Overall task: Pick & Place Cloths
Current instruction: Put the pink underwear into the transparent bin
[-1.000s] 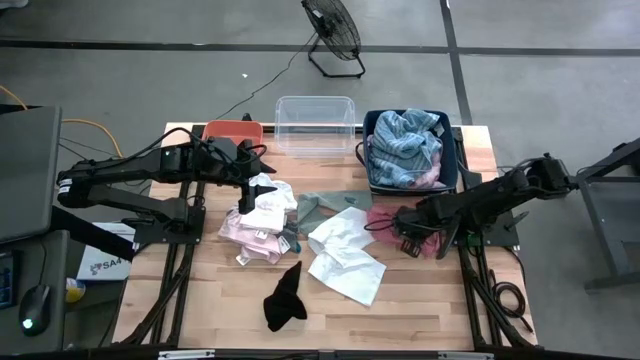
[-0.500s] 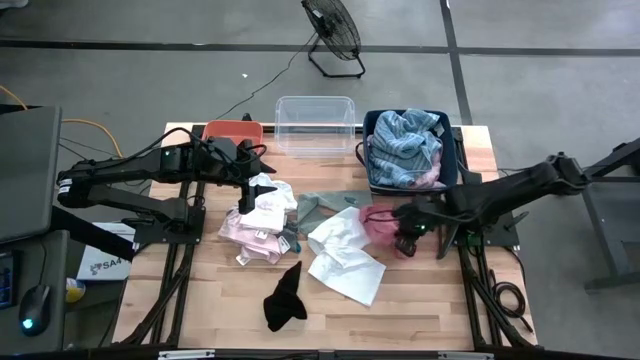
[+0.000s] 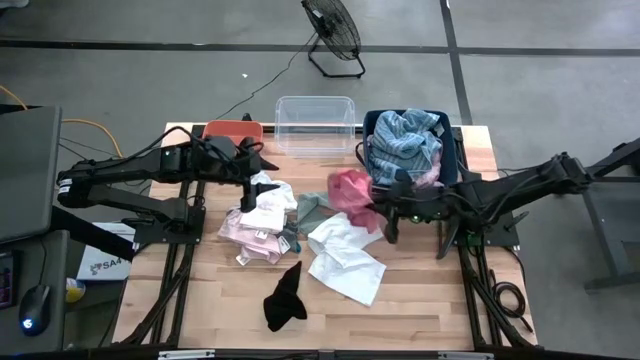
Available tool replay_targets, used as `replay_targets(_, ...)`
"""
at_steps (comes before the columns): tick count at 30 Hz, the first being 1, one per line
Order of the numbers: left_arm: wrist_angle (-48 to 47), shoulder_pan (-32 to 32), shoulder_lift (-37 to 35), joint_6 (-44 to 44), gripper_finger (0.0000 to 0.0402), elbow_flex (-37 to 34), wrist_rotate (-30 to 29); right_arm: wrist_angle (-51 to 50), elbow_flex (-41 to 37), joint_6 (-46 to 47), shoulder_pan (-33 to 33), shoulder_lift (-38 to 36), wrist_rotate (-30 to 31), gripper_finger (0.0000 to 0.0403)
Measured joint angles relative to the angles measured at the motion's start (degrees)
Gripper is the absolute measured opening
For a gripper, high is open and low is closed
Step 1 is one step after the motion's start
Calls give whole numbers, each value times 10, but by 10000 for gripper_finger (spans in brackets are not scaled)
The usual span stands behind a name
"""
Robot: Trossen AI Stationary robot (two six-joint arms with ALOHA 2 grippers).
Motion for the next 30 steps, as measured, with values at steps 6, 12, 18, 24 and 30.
replay_targets(6, 70, 0, 20, 45, 220, -1, 4, 128, 0, -105, -24, 40, 8, 5)
replay_targets(12, 143, 0, 63, 86, 220, 0, 6, 214, 0, -153, -59, 89, 8, 5)
replay_targets(18, 189, 0, 100, 118, 238, -1, 8, 279, 0, -151, -90, 127, 7, 5)
replay_targets(24, 230, 0, 132, 133, 311, -1, 8, 356, 0, -162, -115, 144, -18, 5)
replay_targets(30, 282, 0, 156, 137, 364, -1, 2, 453, 0, -166, -142, 174, -52, 5)
